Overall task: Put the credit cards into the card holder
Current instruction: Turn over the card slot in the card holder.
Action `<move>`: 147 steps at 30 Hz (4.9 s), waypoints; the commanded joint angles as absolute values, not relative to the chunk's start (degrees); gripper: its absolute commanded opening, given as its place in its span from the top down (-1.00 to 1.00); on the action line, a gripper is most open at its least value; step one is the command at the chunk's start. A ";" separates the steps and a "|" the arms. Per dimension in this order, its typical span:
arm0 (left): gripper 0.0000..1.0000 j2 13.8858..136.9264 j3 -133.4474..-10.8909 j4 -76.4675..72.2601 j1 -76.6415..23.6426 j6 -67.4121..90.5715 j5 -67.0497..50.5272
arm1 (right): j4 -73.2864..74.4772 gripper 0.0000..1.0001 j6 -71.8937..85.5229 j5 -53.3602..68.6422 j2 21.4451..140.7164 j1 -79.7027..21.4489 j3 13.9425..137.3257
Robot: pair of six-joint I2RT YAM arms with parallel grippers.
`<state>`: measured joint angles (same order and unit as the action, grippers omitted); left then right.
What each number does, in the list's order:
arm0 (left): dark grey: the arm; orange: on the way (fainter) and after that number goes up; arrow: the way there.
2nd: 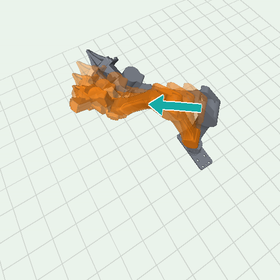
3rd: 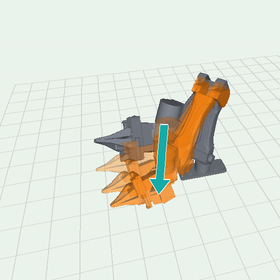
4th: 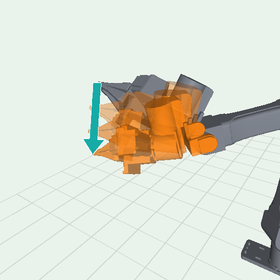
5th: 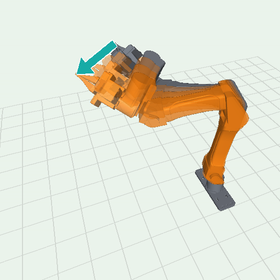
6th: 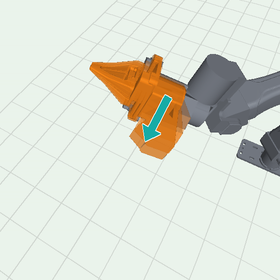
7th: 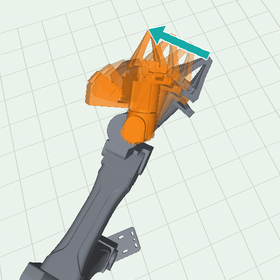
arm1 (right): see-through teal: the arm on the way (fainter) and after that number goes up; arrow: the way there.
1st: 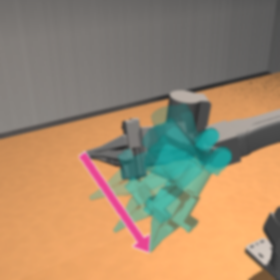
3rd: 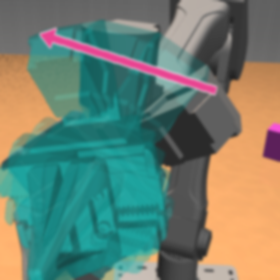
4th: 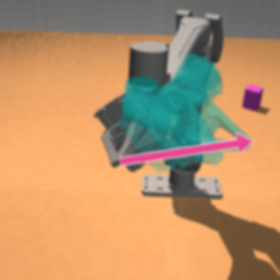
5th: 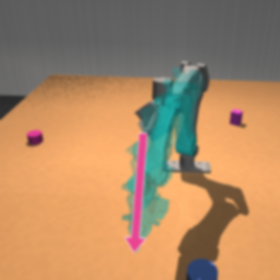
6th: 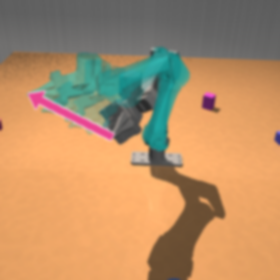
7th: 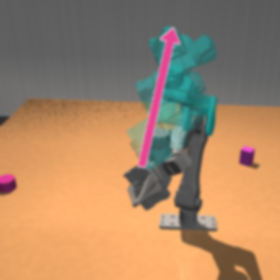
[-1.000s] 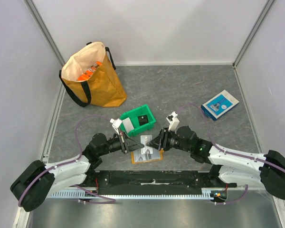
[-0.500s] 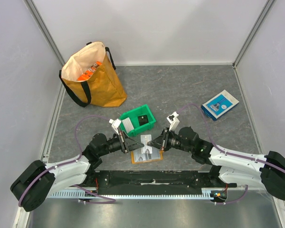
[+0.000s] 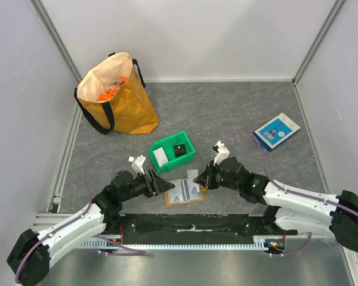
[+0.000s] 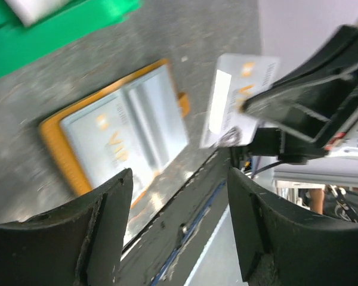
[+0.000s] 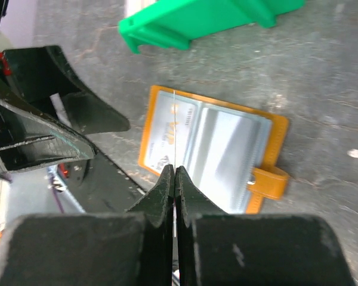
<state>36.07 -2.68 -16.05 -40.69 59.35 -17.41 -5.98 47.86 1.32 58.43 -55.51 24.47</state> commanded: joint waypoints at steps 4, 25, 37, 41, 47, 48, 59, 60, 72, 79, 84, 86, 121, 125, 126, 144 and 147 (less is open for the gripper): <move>-0.40 29.27 -5.62 14.30 -40.78 56.69 -9.86 | 12.12 1.00 42.80 -12.82 59.85 -55.55 31.37; -0.19 48.51 -9.94 8.99 -42.10 56.16 -8.78 | 11.95 1.00 41.57 -10.99 68.11 -55.55 32.34; 0.38 54.76 -8.17 -2.28 -42.10 57.74 -10.72 | 10.02 1.00 40.96 -9.67 72.51 -55.46 32.17; 0.73 49.76 -7.91 -3.34 -42.10 58.45 -11.16 | 10.02 1.00 40.87 -9.84 72.77 -55.55 32.43; 0.97 41.32 -9.05 -2.46 -42.10 58.53 -12.30 | 10.28 1.00 40.69 -9.93 73.21 -55.55 32.96; 0.96 40.96 -9.23 -2.63 -42.10 58.54 -12.83 | 10.20 1.00 40.69 -9.76 73.21 -55.55 33.05; 0.96 54.38 -17.47 -14.85 -44.29 56.87 -21.88 | 6.95 1.00 41.13 -7.56 75.23 -55.55 33.14; 0.97 55.97 -18.71 -14.85 -45.17 56.60 -21.45 | 6.60 1.00 41.31 -7.38 75.32 -55.46 33.05; 0.96 55.83 -19.35 -0.37 -49.66 57.65 -8.09 | 16.43 1.00 43.07 -22.32 64.62 -55.55 33.40; 0.96 46.24 -9.41 2.46 -49.66 61.61 -5.89 | 11.71 1.00 44.82 -14.35 60.91 -55.55 31.30; 0.96 43.68 -7.65 2.29 -49.66 62.23 -5.36 | 1.59 1.00 48.86 -7.21 62.40 -55.63 27.34; 0.96 43.77 -7.82 2.20 -49.66 61.96 -5.36 | 0.53 1.00 49.13 -5.98 63.71 -55.63 27.33; 0.96 50.71 -1.67 -7.21 -51.94 70.22 1.39 | -12.20 1.00 55.30 -15.65 75.16 -66.97 28.03; 0.96 50.18 -0.70 -7.29 -52.03 71.01 2.81 | -14.68 1.00 51.34 -11.09 71.46 -66.97 31.19; 0.96 50.19 -0.70 -7.38 -52.03 71.02 3.16 | -15.03 1.00 50.89 -9.33 71.37 -66.97 31.72; 0.97 51.06 -0.53 -9.49 -52.38 70.40 2.99 | 6.33 1.00 54.84 -23.64 56.33 -66.62 25.75; 0.96 50.98 -0.44 -9.58 -52.30 70.49 2.81 | 6.68 1.00 55.46 -24.43 59.23 -66.62 26.01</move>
<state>51.16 -3.77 -9.98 -51.96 69.89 0.21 3.95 53.80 -20.97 56.55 -66.61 26.37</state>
